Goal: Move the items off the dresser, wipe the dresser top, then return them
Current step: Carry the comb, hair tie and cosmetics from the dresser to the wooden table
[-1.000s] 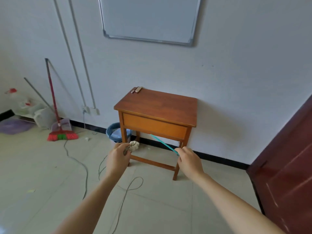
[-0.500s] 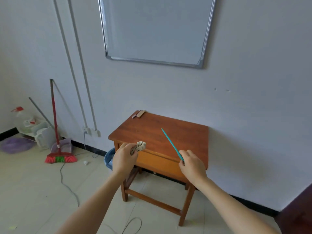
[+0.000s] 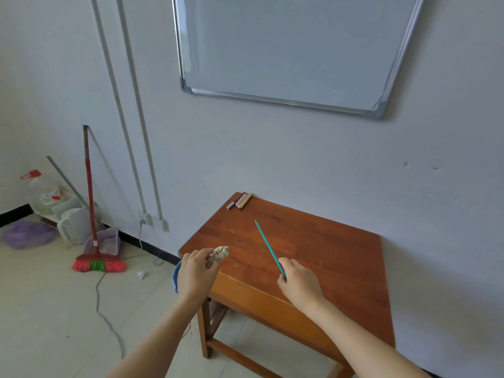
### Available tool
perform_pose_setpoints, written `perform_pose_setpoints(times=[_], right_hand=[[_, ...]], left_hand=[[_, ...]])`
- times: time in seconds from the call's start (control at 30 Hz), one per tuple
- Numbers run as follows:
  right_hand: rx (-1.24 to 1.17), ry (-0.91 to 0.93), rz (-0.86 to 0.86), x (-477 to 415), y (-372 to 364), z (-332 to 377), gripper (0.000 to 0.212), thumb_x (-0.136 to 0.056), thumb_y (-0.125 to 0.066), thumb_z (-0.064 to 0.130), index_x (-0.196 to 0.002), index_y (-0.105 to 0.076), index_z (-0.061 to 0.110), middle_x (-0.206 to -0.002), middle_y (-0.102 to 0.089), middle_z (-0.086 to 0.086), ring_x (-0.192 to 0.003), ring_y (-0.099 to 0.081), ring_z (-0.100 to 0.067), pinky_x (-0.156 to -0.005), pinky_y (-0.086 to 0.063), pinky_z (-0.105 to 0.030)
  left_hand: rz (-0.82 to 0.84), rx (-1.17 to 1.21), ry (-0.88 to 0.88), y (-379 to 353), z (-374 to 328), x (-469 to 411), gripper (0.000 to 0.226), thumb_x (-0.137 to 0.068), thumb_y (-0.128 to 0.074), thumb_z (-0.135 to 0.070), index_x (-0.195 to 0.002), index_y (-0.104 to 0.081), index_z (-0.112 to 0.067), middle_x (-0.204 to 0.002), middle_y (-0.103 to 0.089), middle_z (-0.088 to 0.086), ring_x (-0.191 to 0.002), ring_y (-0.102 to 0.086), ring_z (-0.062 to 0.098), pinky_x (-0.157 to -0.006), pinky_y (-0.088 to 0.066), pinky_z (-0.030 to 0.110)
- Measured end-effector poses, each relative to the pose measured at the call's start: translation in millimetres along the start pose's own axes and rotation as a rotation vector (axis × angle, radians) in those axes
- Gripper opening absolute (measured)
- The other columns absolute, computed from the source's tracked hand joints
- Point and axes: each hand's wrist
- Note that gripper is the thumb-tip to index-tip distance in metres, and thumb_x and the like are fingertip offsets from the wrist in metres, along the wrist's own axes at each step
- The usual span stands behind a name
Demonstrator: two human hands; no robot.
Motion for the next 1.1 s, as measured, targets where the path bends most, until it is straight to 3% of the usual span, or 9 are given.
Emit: perform_pose_setpoints(times=[0.1, 0.33, 0.7, 0.93, 1.1], right_hand=[[0.023, -0.068, 0.026, -46.3, -4.0, 8.6, 0.032, -0.094, -0.043, 0.021, -0.126, -0.043, 0.014, -0.112, -0.061, -0.002, -0.097, -0.062, -0.019, -0.075, -0.049, -0.025], [0.001, -0.293, 0.085, -127.1, -23.6, 24.2, 0.032, -0.092, -0.045, 0.021, -0.124, -0.046, 0.013, -0.104, -0.065, -0.004, -0.095, -0.062, -0.022, -0.076, -0.050, -0.032], [-0.082, -0.408, 0.240, -178.4, -43.8, -15.1, 0.044, -0.093, -0.048, 0.024, -0.134, -0.038, 0.013, -0.119, -0.061, -0.004, -0.100, -0.062, -0.018, -0.081, -0.052, -0.025], [-0.137, -0.409, 0.260, -214.8, -49.5, -50.2, 0.047, -0.094, -0.046, 0.023, -0.138, -0.032, 0.015, -0.117, -0.061, -0.004, -0.098, -0.063, -0.017, -0.077, -0.050, -0.023], [-0.187, -0.433, 0.281, -226.8, -54.5, -62.9, 0.049, -0.094, -0.047, 0.024, -0.139, -0.031, 0.016, -0.121, -0.060, -0.004, -0.100, -0.063, -0.017, -0.080, -0.051, -0.023]], left_hand=[[0.047, 0.031, -0.006, -4.0, 8.6, -49.1, 0.025, -0.086, -0.058, -0.015, -0.110, -0.064, -0.011, -0.092, -0.060, 0.001, -0.089, -0.050, 0.018, -0.074, -0.045, 0.035], [0.136, 0.041, -0.047, -20.4, 29.8, -159.6, 0.028, -0.087, -0.055, -0.015, -0.115, -0.060, -0.012, -0.102, -0.060, 0.004, -0.095, -0.051, 0.019, -0.078, -0.043, 0.032], [0.404, -0.105, 0.069, -120.1, 38.5, -186.5, 0.033, -0.088, -0.056, -0.023, -0.120, -0.056, -0.018, -0.109, -0.062, 0.002, -0.095, -0.057, 0.017, -0.077, -0.055, 0.035], [0.397, -0.223, 0.110, -162.2, 13.8, -230.0, 0.009, -0.087, -0.057, -0.026, -0.086, -0.049, -0.021, -0.091, -0.058, -0.003, -0.081, -0.056, 0.014, -0.064, -0.049, 0.028], [0.397, -0.233, 0.071, -192.5, 2.7, -241.4, 0.007, -0.087, -0.053, -0.021, -0.083, -0.050, -0.016, -0.088, -0.057, 0.000, -0.079, -0.053, 0.016, -0.059, -0.042, 0.027]])
Point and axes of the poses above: each hand's wrist, its own x-axis away from the middle knuckle, its own y-axis out of the back of the hand, z = x × y
